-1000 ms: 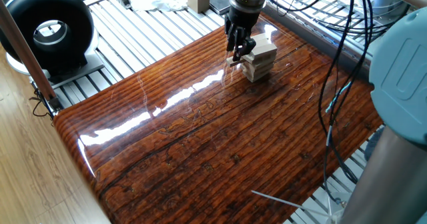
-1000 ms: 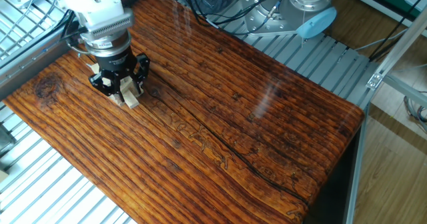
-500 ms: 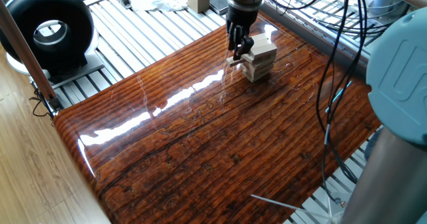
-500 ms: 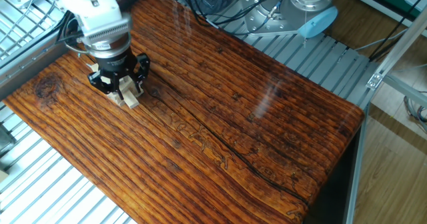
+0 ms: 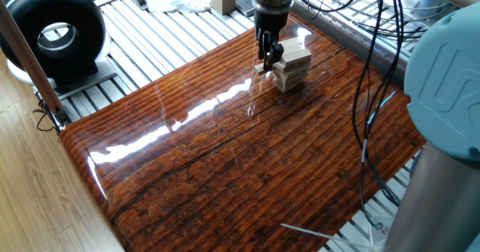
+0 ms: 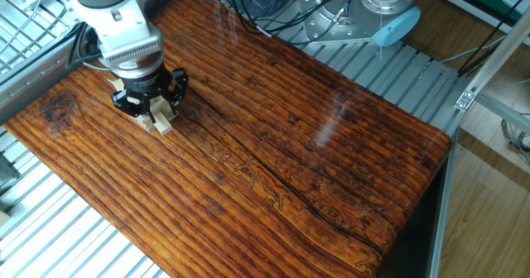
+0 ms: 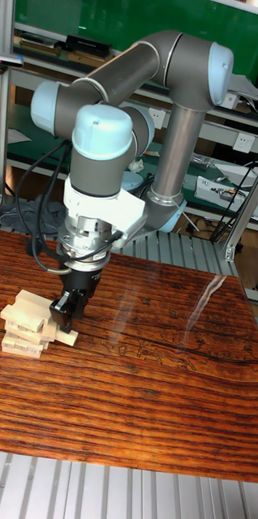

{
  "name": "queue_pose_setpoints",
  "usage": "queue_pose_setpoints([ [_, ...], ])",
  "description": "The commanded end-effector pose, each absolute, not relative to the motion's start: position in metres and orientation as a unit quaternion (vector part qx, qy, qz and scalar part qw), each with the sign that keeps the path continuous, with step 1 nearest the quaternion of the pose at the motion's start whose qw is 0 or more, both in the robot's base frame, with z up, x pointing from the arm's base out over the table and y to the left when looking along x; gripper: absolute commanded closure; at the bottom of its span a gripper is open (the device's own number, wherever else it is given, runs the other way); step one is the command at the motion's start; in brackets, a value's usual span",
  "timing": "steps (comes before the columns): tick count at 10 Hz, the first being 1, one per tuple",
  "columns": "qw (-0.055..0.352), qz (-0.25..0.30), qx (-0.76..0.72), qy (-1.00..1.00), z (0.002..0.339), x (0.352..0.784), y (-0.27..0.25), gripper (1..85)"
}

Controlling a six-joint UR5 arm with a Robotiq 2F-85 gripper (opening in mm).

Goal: Play Jenga

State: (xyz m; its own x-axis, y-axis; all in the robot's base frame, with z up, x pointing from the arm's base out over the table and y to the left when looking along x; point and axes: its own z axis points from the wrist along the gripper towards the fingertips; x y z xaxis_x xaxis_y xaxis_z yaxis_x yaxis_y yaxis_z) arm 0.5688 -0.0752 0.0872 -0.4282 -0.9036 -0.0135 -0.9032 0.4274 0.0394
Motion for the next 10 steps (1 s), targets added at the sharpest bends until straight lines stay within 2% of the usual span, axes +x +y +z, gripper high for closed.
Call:
queue_pose_setpoints([
  [1,0.011,-0.019,0.531,-0.847,0.087,0.567,-0.071,44.0],
  [10,0.002,0.000,0.534,-0.845,0.083,0.579,-0.075,43.7],
])
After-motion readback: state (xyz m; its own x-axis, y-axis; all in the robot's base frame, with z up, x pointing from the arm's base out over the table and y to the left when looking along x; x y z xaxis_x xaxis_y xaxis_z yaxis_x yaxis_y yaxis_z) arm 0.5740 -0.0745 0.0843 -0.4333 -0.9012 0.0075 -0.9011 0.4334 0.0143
